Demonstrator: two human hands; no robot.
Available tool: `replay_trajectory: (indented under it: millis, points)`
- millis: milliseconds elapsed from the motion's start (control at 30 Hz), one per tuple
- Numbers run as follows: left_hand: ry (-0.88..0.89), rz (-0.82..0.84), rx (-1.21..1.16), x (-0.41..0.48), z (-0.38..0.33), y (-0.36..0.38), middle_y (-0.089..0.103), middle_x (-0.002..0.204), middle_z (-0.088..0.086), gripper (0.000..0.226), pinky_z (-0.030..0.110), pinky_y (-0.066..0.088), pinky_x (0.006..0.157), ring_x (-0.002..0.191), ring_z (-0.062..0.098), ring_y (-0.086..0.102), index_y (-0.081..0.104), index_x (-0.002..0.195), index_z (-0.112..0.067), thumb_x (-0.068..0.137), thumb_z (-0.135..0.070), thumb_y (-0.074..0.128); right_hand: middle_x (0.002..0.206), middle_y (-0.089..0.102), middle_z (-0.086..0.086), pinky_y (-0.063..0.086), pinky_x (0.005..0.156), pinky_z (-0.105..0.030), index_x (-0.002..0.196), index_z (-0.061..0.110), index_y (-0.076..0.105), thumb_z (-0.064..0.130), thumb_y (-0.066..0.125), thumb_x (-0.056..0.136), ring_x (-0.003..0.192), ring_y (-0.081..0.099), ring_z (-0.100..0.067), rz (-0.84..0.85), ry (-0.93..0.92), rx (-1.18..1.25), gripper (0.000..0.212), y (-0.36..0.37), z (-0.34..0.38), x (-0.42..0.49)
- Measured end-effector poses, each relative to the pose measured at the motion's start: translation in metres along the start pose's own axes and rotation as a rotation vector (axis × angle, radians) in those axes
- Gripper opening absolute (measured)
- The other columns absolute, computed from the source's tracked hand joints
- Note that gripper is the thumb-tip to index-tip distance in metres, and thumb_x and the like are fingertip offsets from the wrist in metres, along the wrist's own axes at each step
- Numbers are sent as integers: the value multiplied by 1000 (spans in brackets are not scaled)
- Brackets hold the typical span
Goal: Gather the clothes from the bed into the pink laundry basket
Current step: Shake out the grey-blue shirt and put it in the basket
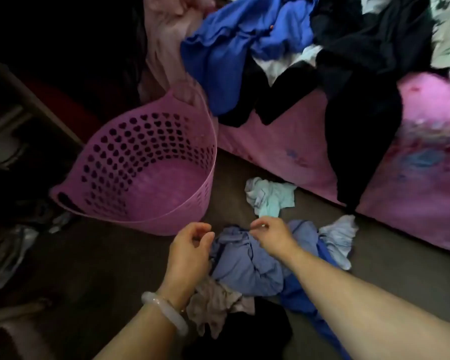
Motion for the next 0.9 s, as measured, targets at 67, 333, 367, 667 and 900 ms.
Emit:
replay_trajectory:
  millis: [67,333,367,667,900]
  points:
    - [-6,-5,5,13,31,13,64,99,-1,10,36,55,83,88,17,64,62,98,-27,91,-19,61,90,68,-9,50,80,-32,84,14,69,9,59,88,92,64,-28,13,-29,-192,12,26,-29,26]
    - [42,4,-34,54,88,45,65,100,2,14,38,55,88,91,17,64,60,95,-27,90,-14,61,146,41,-22,35,105,-40,141,0,41,28,48,97,132,41,-37,339,200,-835,53,89,-149,54]
    - [28,16,-31,51,91,46,65,101,1,14,36,55,88,92,16,64,60,97,-26,91,-13,60,147,39,-22,35,106,-40,141,-1,40,28,47,98,132,41,-36,348,204,-789,52,89,-150,48]
    - [200,60,203,42,41,34,58,120,-6,38,18,43,82,97,4,55,56,126,-23,89,-16,64,51,34,2,31,49,-18,47,19,39,-5,64,75,46,33,-5,-12,-221,35,45,19,-18,34]
    - [486,276,205,26,-19,54,57,111,-20,51,13,48,86,104,-2,57,53,115,-35,74,-13,75,66,44,-8,40,53,-25,68,12,46,-4,55,63,59,47,-17,367,-425,496,19,-12,112,-35]
Point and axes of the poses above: each hand's wrist, its own x-axis towards the middle knuckle, its own y-axis out of the palm, z = x × y, the point moved 8 cm from there along x, towards the middle knuckle
